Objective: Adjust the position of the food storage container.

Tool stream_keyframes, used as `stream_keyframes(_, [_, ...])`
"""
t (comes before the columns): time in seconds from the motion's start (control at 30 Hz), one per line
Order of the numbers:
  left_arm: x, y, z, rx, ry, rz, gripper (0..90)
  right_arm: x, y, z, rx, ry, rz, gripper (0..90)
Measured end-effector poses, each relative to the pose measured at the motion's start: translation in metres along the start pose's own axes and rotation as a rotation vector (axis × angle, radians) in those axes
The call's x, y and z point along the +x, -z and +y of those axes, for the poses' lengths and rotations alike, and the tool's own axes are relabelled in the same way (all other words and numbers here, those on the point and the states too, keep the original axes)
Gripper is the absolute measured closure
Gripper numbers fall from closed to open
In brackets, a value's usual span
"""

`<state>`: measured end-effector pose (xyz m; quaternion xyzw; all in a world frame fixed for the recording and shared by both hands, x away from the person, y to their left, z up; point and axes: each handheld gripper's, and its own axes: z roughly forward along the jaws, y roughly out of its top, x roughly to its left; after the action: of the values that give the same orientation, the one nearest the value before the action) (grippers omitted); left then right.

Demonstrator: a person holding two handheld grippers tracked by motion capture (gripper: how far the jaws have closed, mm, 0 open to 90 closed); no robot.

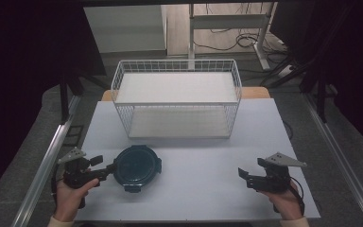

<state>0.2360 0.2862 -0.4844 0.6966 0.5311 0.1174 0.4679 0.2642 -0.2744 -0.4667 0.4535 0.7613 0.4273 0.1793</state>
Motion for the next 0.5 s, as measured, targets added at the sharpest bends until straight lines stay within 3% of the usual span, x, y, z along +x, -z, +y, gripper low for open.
stream_keyframes(0.2, [-0.005,0.001,0.004,-0.002,0.0,0.002,21.7,-0.002,-0.002,-0.003,0.026,0.007,-0.013,14.6])
stream_keyframes(0.5, [-0.019,-0.001,0.008,0.011,-0.037,-0.036,21.6,-0.002,0.002,-0.001,0.029,-0.022,-0.002,14.8])
